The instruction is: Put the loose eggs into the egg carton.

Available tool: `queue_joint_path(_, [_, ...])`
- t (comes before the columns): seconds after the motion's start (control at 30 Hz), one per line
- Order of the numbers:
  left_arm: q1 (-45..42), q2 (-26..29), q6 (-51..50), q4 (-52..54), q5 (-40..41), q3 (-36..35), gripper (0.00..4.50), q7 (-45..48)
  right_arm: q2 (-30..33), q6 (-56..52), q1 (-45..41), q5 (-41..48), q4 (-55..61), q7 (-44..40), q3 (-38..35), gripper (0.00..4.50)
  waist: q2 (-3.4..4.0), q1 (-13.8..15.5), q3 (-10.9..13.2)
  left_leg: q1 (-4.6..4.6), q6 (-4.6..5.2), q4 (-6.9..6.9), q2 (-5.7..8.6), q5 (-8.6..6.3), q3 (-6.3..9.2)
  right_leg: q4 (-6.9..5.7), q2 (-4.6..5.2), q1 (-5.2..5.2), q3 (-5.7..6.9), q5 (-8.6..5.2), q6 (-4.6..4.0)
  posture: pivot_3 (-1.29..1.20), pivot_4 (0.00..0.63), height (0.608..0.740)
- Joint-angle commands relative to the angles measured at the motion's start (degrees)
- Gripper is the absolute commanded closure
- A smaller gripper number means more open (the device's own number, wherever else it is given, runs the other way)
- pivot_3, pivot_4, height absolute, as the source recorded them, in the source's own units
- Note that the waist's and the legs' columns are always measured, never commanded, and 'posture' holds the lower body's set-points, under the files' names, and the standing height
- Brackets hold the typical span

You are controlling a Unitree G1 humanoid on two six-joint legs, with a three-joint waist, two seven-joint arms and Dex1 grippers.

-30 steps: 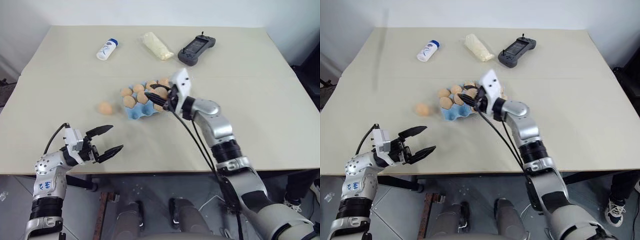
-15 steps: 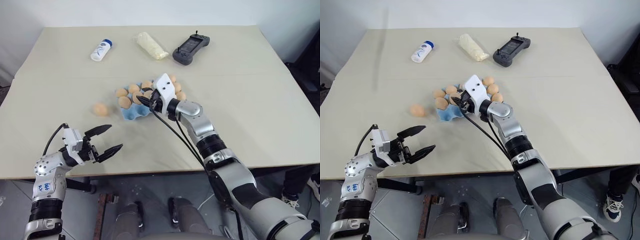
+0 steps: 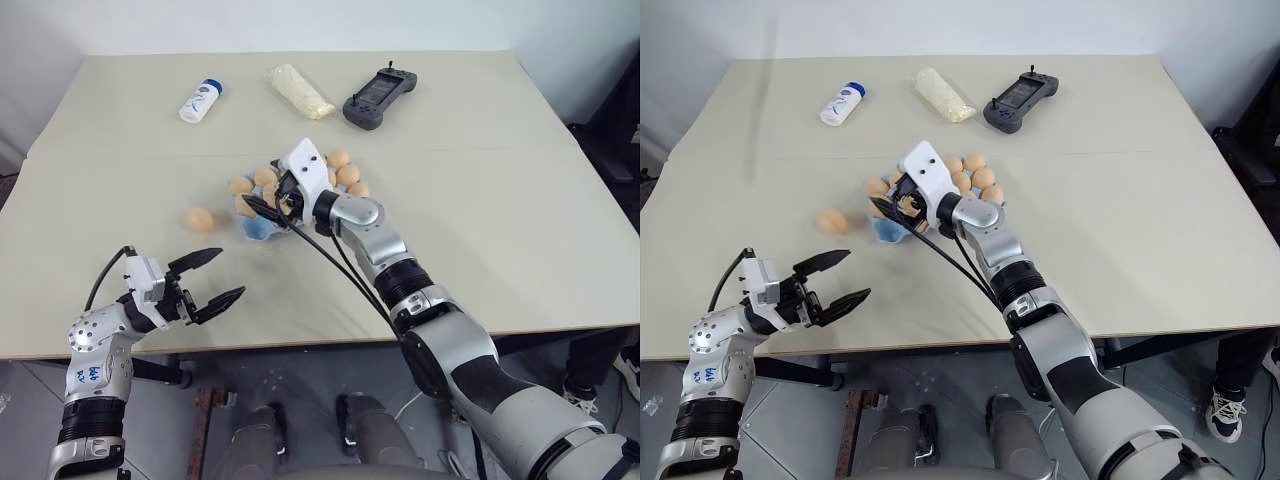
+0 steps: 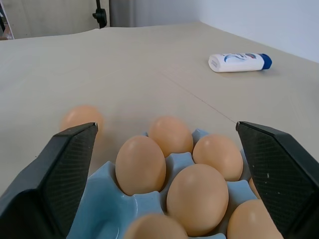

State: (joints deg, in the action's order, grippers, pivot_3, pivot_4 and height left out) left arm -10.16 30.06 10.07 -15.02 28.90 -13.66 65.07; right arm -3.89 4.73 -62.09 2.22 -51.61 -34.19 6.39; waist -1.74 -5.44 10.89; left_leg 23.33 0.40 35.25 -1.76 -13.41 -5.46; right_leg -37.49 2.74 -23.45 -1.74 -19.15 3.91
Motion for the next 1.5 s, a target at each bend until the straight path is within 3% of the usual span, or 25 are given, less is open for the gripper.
queue_joint_path(0.03, [0.62, -0.09, 0.94, 1.83, 0.93, -1.52, 0.0, -0.46, 0.87, 1.0, -1.11, 1.38, 2.02, -0.81, -1.63, 0.03, 0.0, -0.07, 0.0, 0.0, 0.0, 0.0, 0.0, 0.0, 0.0, 0.0, 0.0, 0.0, 0.0, 0.0, 0.0, 0.0, 0.15, 0.74])
queue_joint_path(0.13, [0.8, -0.14, 0.86, 2.09, 0.93, -1.57, 0.0, -0.93, 3.22, 0.15, -0.08, 3.16, 4.98, -3.52, -2.92, 0.03, 0.0, -0.01, 0.0, 0.0, 0.0, 0.0, 0.0, 0.0, 0.0, 0.0, 0.0, 0.0, 0.0, 0.0, 0.0, 0.0, 0.15, 0.74])
queue_joint_path(0.43, [2.68, -0.66, 0.62, 5.9, 0.61, -3.01, 0.0, -5.81, 16.97, -4.06, 10.0, 13.14, 20.75, -23.16, -6.34, 0.03, -0.01, 0.68, 0.0, 0.03, 0.06, -0.03, 0.0, -0.02, 0.03, 0.02, 0.01, 0.05, 0.03, 0.0, 0.0, 0.0, 0.15, 0.74])
queue_joint_path(0.8, [5.8, -2.65, -0.45, 13.31, -1.16, -4.72, 0.0, -17.99, 33.35, -7.31, 18.54, 17.59, 22.49, -41.24, -8.38, 0.03, -0.01, 0.89, 0.0, -0.05, 0.08, -0.02, 0.0, 0.01, -0.02, 0.11, -0.02, 0.08, -0.03, 0.0, 0.0, 0.0, 0.15, 0.74])
queue_joint_path(1.0, [10.3, -5.66, -3.8, 21.85, -2.55, -6.19, 0.0, -28.95, 39.08, -7.91, 23.86, 18.1, 23.6, -42.01, -10.45, 0.03, -0.01, 0.86, 0.0, -0.08, 0.08, -0.02, 0.01, 0.0, -0.03, 0.12, -0.02, 0.11, -0.07, 0.0, 0.0, 0.0, 0.15, 0.74])
queue_joint_path(1.23, [13.5, -11.25, -12.91, 32.43, -4.4, -6.71, 0.0, -45.76, 41.65, -9.37, 25.91, 18.39, 24.08, -42.01, -11.52, 0.03, -0.02, 0.9, 0.01, -0.15, 0.08, 0.09, 0.01, 0.0, -0.03, 0.06, -0.07, 0.2, -0.11, 0.0, 0.01, 0.0, 0.15, 0.74])
queue_joint_path(1.5, [7.23, -12.76, -27.51, 36.77, -9.41, -4.01, 0.0, -59.8, 41.01, -9.24, 22.79, 17.6, 21.61, -42.02, -10.71, 0.03, -0.04, 1.36, 0.02, -0.15, 0.09, 0.43, 0.0, 0.0, 0.01, 0.03, -0.17, 0.35, -0.11, 0.08, 0.12, 0.0, 0.15, 0.74])
